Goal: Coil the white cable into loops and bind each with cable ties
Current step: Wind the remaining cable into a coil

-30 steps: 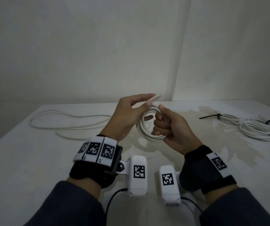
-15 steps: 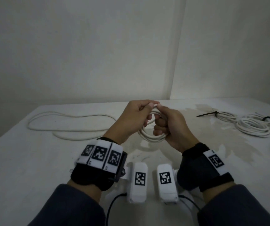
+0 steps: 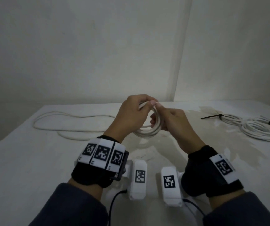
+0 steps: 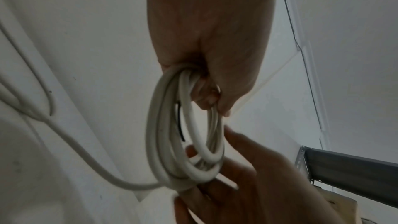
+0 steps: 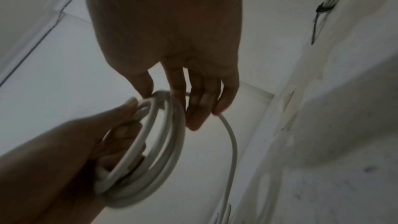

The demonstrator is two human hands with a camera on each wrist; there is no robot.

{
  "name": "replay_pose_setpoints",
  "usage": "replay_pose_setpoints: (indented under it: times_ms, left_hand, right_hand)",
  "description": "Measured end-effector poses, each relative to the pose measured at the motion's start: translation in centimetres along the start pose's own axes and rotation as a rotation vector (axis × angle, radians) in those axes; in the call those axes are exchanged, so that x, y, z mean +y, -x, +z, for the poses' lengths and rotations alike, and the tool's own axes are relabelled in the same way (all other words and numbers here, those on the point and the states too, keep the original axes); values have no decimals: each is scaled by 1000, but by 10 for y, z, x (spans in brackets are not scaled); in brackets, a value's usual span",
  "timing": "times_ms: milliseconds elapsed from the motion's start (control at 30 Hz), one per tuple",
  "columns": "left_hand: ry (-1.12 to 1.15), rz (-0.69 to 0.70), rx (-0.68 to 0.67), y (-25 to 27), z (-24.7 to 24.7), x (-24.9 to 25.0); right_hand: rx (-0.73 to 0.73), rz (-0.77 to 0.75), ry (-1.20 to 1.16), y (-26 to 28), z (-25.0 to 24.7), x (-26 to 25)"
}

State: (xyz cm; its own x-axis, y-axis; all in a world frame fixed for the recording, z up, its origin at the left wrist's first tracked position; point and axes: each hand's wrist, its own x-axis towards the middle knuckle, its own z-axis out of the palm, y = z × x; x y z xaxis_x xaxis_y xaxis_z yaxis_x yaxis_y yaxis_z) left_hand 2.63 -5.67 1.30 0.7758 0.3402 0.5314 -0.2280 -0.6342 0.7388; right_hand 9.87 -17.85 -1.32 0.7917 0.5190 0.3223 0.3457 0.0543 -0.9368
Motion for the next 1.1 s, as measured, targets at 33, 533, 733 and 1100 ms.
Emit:
replay_pose_setpoints:
  times_ms: [33,533,733,1100]
  left_hand:
    - [-22,-6,2,-1,-3,-2]
    - [3,-110,-75,3,-3,-1]
    - [30,-25,-38,-1,-7,1]
    - [326,-140,183,1,16,1]
  right_hand:
    - [73,-33,33,-2,-3,2]
    - [99,-374,143,-6,-22,0]
    - [217,-359,38,-8,-12,4]
    - [-261,265,-865,1,5,-4]
